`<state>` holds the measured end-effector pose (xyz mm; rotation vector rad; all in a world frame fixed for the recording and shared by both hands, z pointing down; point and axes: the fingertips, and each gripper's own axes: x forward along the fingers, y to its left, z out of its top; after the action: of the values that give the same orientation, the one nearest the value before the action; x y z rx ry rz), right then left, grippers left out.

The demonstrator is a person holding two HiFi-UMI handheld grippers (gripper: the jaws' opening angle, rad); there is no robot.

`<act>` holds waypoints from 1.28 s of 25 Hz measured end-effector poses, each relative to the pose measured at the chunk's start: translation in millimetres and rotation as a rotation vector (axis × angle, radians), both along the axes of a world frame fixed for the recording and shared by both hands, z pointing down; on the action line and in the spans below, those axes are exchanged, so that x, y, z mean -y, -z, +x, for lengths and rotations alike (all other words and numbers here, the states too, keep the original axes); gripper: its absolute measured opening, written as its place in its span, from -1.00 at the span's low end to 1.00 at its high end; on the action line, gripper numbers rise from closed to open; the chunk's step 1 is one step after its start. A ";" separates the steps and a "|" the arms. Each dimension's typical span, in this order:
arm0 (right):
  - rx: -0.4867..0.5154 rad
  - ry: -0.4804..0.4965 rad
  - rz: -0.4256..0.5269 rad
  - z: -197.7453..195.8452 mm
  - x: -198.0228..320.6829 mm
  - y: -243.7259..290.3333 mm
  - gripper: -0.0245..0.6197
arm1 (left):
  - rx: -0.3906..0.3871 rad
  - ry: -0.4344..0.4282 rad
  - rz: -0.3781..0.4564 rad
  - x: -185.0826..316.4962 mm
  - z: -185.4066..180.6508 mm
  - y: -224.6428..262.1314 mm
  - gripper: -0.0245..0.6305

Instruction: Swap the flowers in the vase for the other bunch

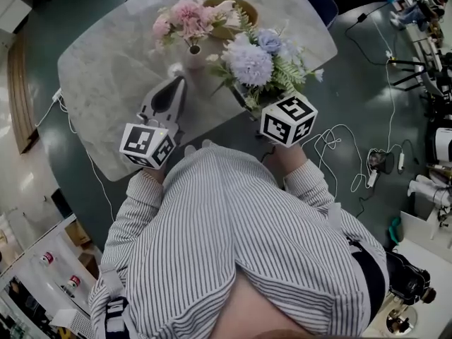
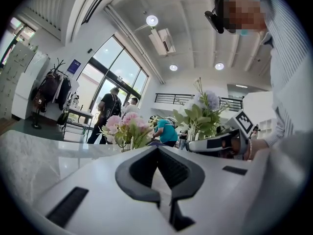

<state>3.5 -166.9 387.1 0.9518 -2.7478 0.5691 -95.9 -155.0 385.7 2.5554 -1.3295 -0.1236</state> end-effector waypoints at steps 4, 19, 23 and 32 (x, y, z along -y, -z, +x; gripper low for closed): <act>0.012 0.005 -0.013 -0.5 -1.9 -0.2 -0.79 | 0.000 -0.013 0.010 -1.4 4.1 2.6 -0.89; -0.134 0.096 0.083 7.9 -2.0 13.4 -0.80 | 0.017 -0.055 0.037 -5.3 12.4 11.3 -0.89; -0.173 0.114 0.091 13.0 -4.3 12.1 -0.80 | 0.018 -0.062 0.035 -9.0 16.2 9.5 -0.89; -0.208 0.133 0.088 7.6 -2.8 6.4 -0.80 | 0.016 -0.057 0.006 -7.3 8.3 -4.5 -0.89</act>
<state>11.2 -164.1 380.7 0.7896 -2.6410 0.3111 -87.6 -147.7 390.2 2.6015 -1.2623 -0.0968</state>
